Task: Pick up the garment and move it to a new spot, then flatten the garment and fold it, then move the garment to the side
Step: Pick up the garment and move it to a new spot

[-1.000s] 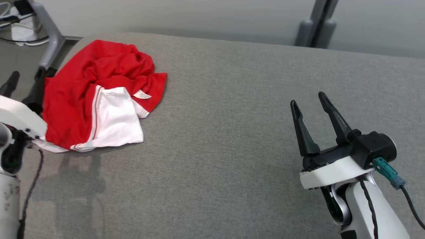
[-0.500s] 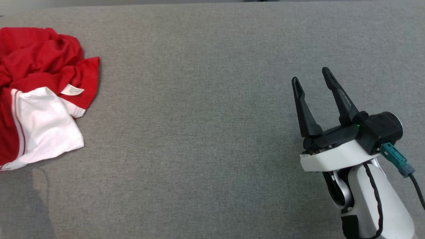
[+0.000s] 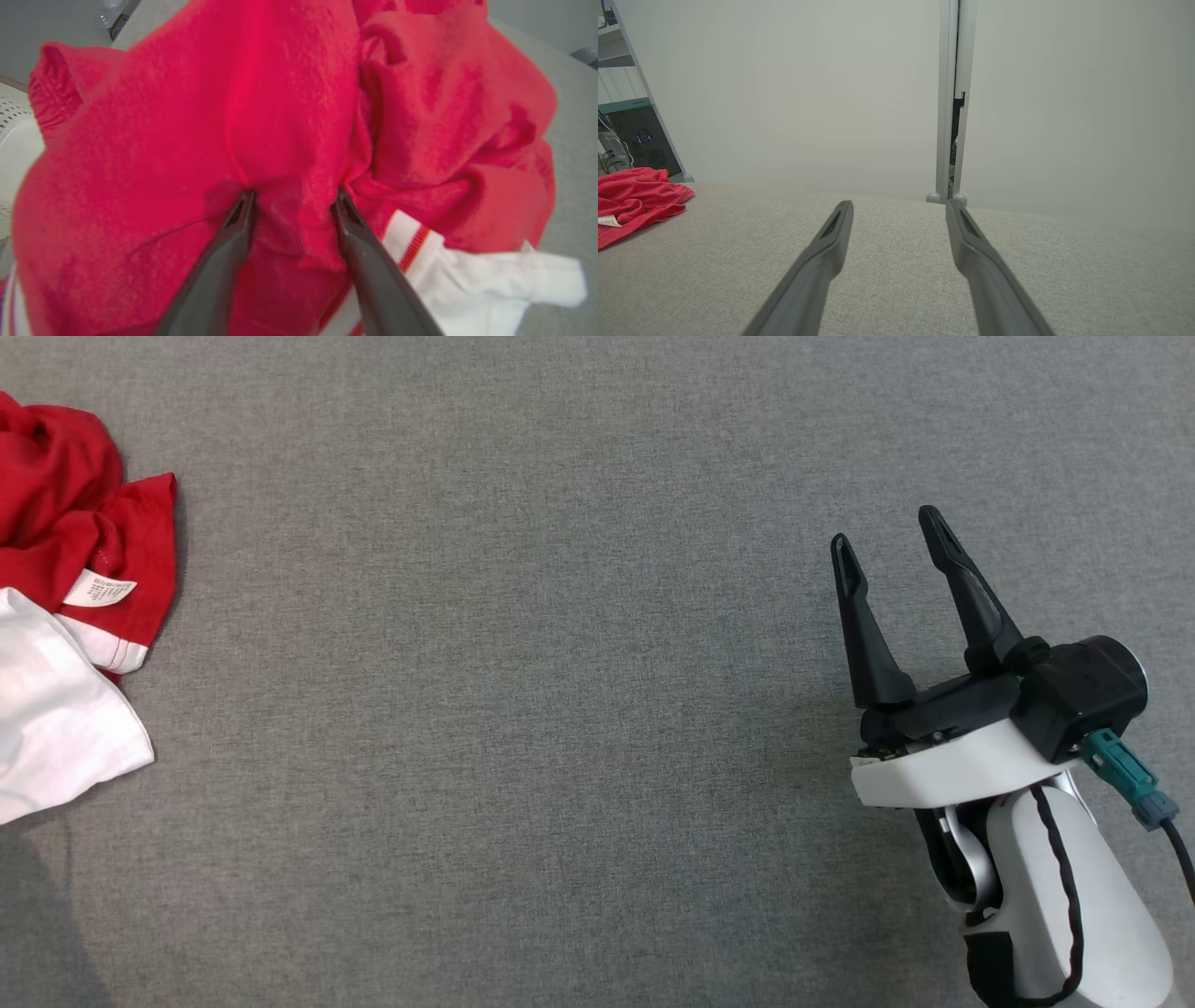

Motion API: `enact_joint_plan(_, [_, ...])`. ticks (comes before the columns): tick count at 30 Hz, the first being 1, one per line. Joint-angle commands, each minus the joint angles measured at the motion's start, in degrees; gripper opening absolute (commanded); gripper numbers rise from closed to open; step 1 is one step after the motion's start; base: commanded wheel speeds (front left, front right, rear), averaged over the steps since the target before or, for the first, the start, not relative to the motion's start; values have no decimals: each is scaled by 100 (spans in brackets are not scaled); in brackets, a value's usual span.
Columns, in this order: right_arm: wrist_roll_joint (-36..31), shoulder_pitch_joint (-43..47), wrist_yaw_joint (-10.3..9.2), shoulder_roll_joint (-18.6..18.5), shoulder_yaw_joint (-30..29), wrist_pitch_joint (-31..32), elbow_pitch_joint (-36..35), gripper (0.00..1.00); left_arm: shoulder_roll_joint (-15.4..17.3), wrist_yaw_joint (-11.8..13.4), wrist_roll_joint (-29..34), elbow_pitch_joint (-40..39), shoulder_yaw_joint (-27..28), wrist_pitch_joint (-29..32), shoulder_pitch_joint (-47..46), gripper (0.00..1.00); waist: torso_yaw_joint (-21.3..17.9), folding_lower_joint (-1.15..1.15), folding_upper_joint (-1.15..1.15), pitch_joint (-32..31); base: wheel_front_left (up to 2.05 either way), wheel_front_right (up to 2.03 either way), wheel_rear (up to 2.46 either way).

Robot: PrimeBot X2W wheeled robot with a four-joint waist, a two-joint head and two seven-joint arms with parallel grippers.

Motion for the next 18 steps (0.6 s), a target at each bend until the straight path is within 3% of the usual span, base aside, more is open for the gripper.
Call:
enact_joint_plan(1, [-13, 0, 3, -34, -26, -32, -19, 100, 37, -5, -55, -25, -71, -61, 28, 0, 16, 0, 0, -9, 0, 0, 0])
enact_joint_plan(10, [80, 64, 3, -36, 82, -32, 84, 100, 217, -5, -199, -269, -649, -665, -29, 0, 107, 0, 0, -286, 0, 0, 0])
enact_joint_plan(18, [312, 293, 3, -37, 101, -32, 199, 100, 526, -5, -223, -712, -1281, -792, -171, 0, 96, 0, 0, -906, 0, 0, 0])
